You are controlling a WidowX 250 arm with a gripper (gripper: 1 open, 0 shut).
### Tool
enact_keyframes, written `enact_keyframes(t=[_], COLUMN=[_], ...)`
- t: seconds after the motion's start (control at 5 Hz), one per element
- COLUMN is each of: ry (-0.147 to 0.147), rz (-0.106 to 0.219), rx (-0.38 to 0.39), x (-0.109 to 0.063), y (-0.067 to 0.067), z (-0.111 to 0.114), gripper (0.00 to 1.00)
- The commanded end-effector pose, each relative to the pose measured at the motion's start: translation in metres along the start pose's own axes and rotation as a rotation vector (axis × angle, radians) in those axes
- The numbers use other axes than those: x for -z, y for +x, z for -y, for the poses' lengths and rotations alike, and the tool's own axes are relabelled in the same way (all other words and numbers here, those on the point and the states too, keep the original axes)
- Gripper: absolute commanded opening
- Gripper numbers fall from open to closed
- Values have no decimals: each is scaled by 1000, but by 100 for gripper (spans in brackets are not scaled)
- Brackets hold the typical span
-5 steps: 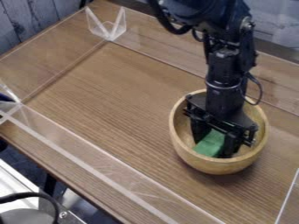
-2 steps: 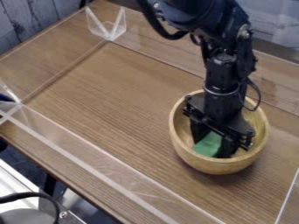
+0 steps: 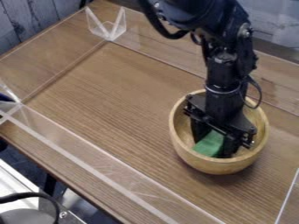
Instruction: Remove the green block from inside the brown bowl and put it on the table
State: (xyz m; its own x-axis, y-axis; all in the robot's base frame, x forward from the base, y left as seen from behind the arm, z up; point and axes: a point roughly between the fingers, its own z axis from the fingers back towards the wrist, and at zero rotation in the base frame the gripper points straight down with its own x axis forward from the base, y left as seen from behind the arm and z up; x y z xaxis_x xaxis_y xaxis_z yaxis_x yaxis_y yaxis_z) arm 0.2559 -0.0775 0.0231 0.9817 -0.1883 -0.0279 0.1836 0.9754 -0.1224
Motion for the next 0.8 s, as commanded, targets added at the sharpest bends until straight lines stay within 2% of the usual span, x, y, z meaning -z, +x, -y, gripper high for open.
enact_keyframes(t=[0.0,0.2,0.4,0.6], ry=[13,23,44,65], rz=[-9,-19,-32,11], rx=[-39,-69,-58,-57], x=[0,-5,-16,-36], y=[6,10,5,7], z=[0,2,4,2], gripper=[0,0,0,0])
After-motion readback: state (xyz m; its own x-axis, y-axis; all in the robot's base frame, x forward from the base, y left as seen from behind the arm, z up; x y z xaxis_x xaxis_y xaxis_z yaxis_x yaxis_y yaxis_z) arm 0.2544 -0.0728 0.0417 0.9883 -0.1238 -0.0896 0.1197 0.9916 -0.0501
